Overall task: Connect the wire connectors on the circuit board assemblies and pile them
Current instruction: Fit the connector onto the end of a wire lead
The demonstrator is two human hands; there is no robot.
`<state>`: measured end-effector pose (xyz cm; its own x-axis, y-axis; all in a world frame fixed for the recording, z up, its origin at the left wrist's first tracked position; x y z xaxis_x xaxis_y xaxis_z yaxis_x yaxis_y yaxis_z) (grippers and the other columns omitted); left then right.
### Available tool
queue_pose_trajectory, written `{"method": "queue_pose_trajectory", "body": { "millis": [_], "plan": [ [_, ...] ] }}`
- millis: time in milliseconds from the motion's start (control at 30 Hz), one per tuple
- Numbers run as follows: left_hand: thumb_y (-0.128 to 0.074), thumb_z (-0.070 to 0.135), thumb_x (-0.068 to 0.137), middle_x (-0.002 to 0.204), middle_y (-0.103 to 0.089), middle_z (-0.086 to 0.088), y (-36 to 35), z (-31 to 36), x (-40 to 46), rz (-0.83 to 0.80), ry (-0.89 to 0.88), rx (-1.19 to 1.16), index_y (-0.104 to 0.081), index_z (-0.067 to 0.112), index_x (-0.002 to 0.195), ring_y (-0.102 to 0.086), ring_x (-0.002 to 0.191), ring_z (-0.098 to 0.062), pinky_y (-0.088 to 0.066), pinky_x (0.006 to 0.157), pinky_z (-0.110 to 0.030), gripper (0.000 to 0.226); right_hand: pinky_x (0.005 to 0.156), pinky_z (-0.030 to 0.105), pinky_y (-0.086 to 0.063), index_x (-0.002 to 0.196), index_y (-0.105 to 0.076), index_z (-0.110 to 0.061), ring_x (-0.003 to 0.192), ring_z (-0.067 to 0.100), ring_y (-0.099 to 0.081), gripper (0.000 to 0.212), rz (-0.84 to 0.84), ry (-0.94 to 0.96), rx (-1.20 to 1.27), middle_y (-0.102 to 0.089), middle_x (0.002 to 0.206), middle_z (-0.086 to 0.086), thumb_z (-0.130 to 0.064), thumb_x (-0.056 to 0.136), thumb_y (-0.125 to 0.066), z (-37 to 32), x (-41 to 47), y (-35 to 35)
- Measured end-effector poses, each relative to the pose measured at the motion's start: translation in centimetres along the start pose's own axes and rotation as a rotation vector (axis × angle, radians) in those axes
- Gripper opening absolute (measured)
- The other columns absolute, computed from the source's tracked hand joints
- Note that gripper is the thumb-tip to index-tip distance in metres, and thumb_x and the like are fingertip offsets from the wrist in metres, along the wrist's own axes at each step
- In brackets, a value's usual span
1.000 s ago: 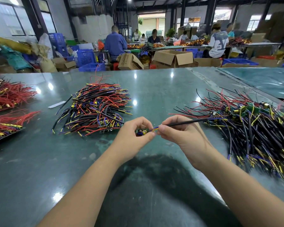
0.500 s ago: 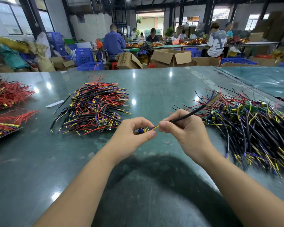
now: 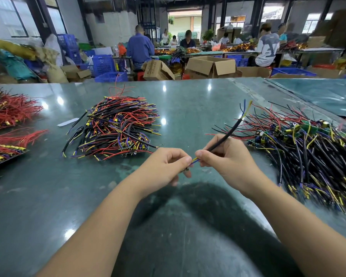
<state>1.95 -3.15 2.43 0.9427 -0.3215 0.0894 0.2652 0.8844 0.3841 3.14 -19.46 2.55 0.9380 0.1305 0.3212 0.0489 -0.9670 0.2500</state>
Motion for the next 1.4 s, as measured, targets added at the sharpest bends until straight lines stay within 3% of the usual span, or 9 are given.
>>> {"method": "queue_pose_trajectory", "body": {
  "millis": [167,333,467,567,767,933,1033,1167,1400],
  "plan": [
    [-0.039,0.025,0.102,0.073,-0.071,-0.004,-0.5,-0.1,-0.2,-0.023,0.083,-0.016,-0.059,0.015,0.081,-0.069,0.063,-0.015,-0.045,0.051,-0.016,0.030,0.075,0.048,-0.054,0.074,-0.058,-0.012,0.065,0.018,-0.067,0.017,-0.019,-0.058,0.041,-0.071,0.065,0.007,-0.014,0.082,-0.072,0.1,-0.1,-0.2],
    [-0.035,0.023,0.103,0.071,-0.071,-0.004,-0.4,0.0,-0.2,-0.006,0.059,-0.003,-0.057,0.010,0.085,-0.070,0.069,-0.014,-0.050,0.061,-0.019,0.031,0.069,0.033,-0.053,0.075,-0.057,-0.009,0.063,0.016,-0.064,0.016,-0.041,-0.091,0.152,-0.068,0.061,0.004,-0.009,0.084,-0.069,-0.2,-0.3,-0.4],
    [-0.041,0.022,0.101,0.057,-0.058,0.001,-0.3,0.4,0.0,0.077,-0.034,-0.035,-0.057,0.013,0.076,-0.048,0.044,-0.008,-0.037,0.046,-0.017,0.032,0.063,0.021,-0.053,0.076,-0.055,-0.006,0.056,0.010,-0.063,0.014,-0.005,-0.086,0.350,-0.065,0.059,0.001,-0.002,0.082,-0.067,-0.7,-0.4,-0.6],
    [-0.045,0.027,0.099,0.056,-0.048,0.002,0.1,0.6,0.3,0.101,-0.119,-0.147,-0.058,0.017,0.073,-0.030,0.043,-0.005,-0.025,0.043,-0.015,0.031,0.062,0.020,-0.053,0.073,-0.055,-0.008,0.055,0.011,-0.063,0.014,0.018,-0.073,0.596,-0.065,0.060,-0.001,-0.010,0.072,-0.069,-1.0,-0.5,-1.0],
    [-0.059,0.032,0.089,0.063,-0.060,0.003,0.1,0.5,0.4,0.002,-0.176,-0.299,-0.063,0.021,0.075,-0.039,0.049,-0.008,-0.035,0.047,-0.016,0.018,0.061,0.019,-0.052,0.072,-0.061,-0.008,0.055,0.011,-0.063,0.012,0.046,-0.046,0.703,-0.066,0.060,0.004,-0.014,0.066,-0.069,-1.2,-0.4,-1.1],
    [-0.052,0.021,0.094,0.062,-0.061,0.004,0.2,0.3,0.3,0.000,-0.095,-0.247,-0.058,0.014,0.080,-0.054,0.053,-0.011,-0.047,0.052,-0.020,0.017,0.063,0.020,-0.054,0.077,-0.060,-0.009,0.057,0.011,-0.064,0.012,0.052,-0.066,0.654,-0.067,0.062,0.002,-0.017,0.071,-0.067,-0.6,-0.3,-1.2],
    [-0.052,0.019,0.096,0.061,-0.060,0.003,0.2,0.2,0.0,-0.008,-0.053,-0.187,-0.058,0.014,0.082,-0.059,0.051,-0.014,-0.049,0.049,-0.021,0.016,0.065,0.021,-0.053,0.078,-0.060,-0.012,0.060,0.011,-0.064,0.015,0.053,-0.092,0.531,-0.068,0.067,0.000,-0.020,0.090,-0.057,-0.4,-0.1,-0.8],
    [-0.056,0.013,0.094,0.059,-0.062,0.002,0.6,-0.2,0.3,0.088,-0.107,-0.017,-0.061,0.012,0.078,-0.053,0.043,-0.011,-0.045,0.046,-0.020,0.016,0.055,0.020,-0.038,0.079,-0.062,-0.012,0.056,0.010,-0.050,0.031,0.199,-0.154,0.482,-0.063,0.076,-0.001,-0.020,0.101,-0.042,0.1,0.3,-0.1],
    [-0.059,0.031,0.086,0.063,-0.066,0.004,0.8,-0.9,0.8,0.164,-0.182,0.198,-0.063,0.024,0.075,-0.049,0.045,-0.010,-0.041,0.050,-0.022,0.013,0.041,0.017,-0.029,0.074,-0.056,-0.011,0.038,0.006,-0.035,0.041,0.449,-0.313,0.797,-0.052,0.062,0.000,-0.026,0.104,-0.032,1.0,1.0,2.3]
  ]
}}
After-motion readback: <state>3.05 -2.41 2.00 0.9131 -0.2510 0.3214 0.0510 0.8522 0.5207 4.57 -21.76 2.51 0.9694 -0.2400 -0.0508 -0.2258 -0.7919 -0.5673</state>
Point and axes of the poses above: each hand's wrist, its own x-axis towards the middle knuckle, its own y-axis out of the back of the hand, z = x × y, the point moved 3 cm from there along x, towards the middle knuckle
